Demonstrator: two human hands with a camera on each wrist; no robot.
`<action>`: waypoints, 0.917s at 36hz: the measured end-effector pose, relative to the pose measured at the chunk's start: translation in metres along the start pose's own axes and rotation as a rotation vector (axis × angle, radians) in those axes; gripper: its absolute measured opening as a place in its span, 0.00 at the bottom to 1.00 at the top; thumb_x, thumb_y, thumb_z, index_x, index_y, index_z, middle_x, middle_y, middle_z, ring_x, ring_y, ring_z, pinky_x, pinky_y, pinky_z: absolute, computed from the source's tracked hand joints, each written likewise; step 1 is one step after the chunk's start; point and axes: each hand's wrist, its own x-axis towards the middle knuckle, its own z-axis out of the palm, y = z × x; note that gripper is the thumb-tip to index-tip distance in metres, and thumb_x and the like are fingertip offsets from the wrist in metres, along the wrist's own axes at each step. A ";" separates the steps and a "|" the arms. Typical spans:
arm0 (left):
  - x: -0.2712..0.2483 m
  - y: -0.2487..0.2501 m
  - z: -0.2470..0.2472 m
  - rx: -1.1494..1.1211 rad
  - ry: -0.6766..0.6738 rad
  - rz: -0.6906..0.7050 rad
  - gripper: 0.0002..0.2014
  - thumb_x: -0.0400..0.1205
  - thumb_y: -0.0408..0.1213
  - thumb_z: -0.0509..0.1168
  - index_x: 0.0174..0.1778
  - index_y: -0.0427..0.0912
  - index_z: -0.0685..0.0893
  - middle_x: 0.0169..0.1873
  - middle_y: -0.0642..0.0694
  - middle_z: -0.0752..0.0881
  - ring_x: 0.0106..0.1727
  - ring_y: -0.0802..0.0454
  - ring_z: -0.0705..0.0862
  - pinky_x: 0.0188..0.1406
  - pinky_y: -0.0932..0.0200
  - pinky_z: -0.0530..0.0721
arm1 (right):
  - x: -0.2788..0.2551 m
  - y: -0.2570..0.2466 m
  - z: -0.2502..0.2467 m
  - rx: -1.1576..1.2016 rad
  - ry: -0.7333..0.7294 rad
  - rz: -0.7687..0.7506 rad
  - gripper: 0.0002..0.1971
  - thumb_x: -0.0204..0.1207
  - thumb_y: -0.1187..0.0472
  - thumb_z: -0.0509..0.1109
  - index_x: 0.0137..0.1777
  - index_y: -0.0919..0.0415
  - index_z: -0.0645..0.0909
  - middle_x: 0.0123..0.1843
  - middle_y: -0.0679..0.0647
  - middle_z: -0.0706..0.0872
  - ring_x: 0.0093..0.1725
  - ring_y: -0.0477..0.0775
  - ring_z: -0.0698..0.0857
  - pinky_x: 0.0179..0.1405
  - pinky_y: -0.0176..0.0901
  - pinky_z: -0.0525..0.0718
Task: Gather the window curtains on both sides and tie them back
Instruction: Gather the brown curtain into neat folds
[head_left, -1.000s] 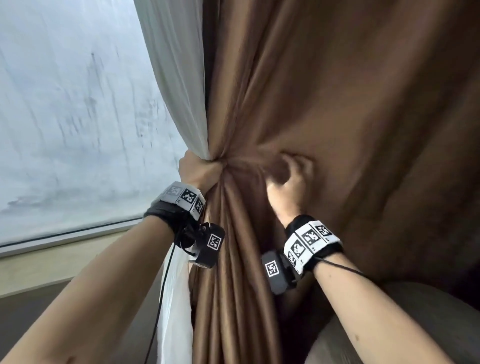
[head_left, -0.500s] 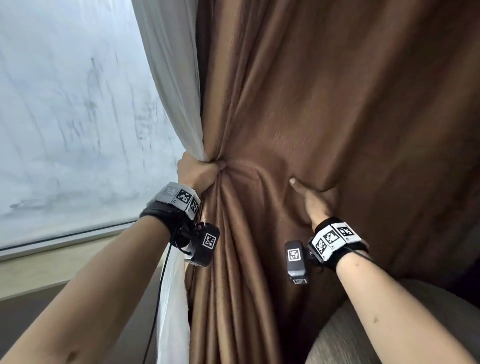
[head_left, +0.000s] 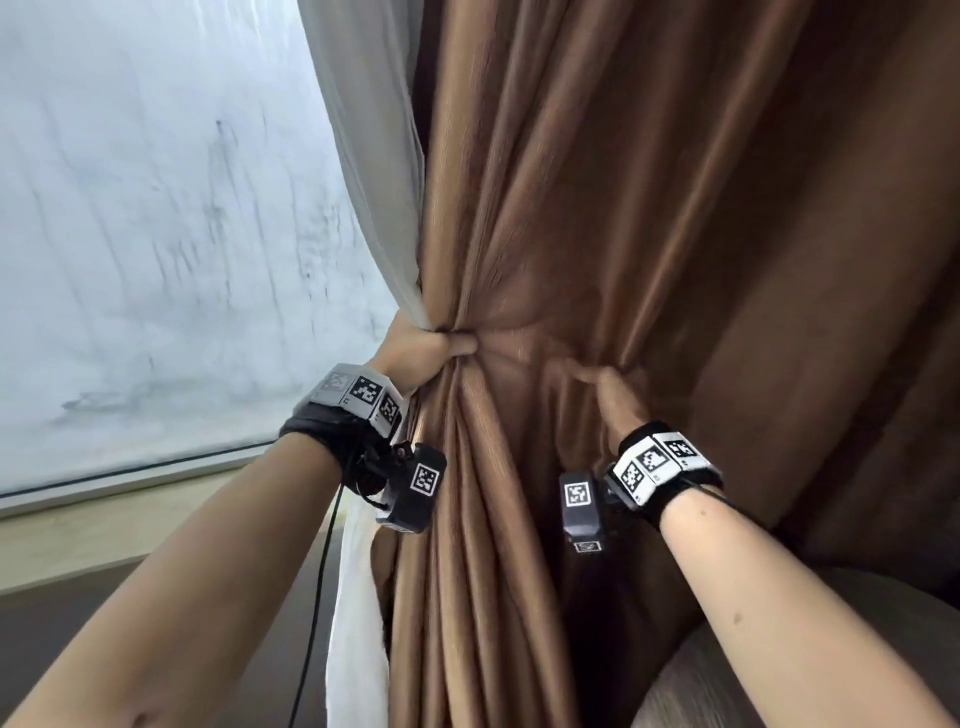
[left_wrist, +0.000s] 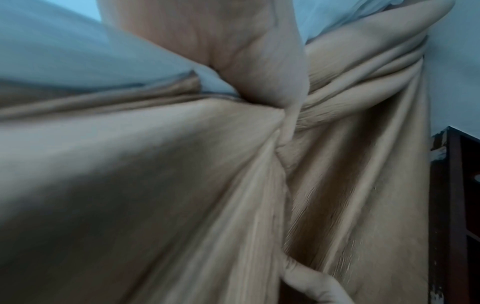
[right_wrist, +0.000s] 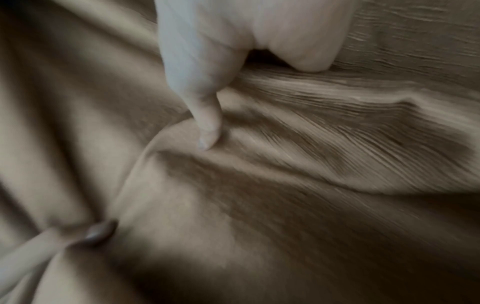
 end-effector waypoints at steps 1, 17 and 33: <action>-0.001 0.001 -0.003 0.004 -0.027 0.008 0.22 0.70 0.17 0.71 0.42 0.51 0.79 0.40 0.52 0.84 0.42 0.59 0.83 0.37 0.74 0.82 | 0.009 0.002 -0.001 0.015 0.002 0.059 0.29 0.40 0.55 0.78 0.47 0.62 0.86 0.46 0.50 0.91 0.44 0.56 0.89 0.47 0.49 0.88; 0.007 -0.005 -0.009 -0.019 -0.090 -0.060 0.13 0.65 0.26 0.76 0.41 0.42 0.83 0.37 0.48 0.85 0.36 0.59 0.83 0.30 0.75 0.81 | -0.024 -0.031 0.021 0.003 0.008 0.081 0.20 0.83 0.58 0.60 0.71 0.68 0.75 0.68 0.61 0.82 0.70 0.60 0.79 0.69 0.46 0.76; 0.005 -0.006 0.008 -0.077 -0.068 -0.053 0.14 0.60 0.30 0.72 0.38 0.47 0.83 0.34 0.49 0.86 0.37 0.53 0.85 0.37 0.58 0.85 | -0.062 -0.033 0.047 -0.406 -0.204 -0.341 0.18 0.76 0.63 0.64 0.65 0.65 0.81 0.65 0.61 0.84 0.67 0.57 0.81 0.63 0.41 0.79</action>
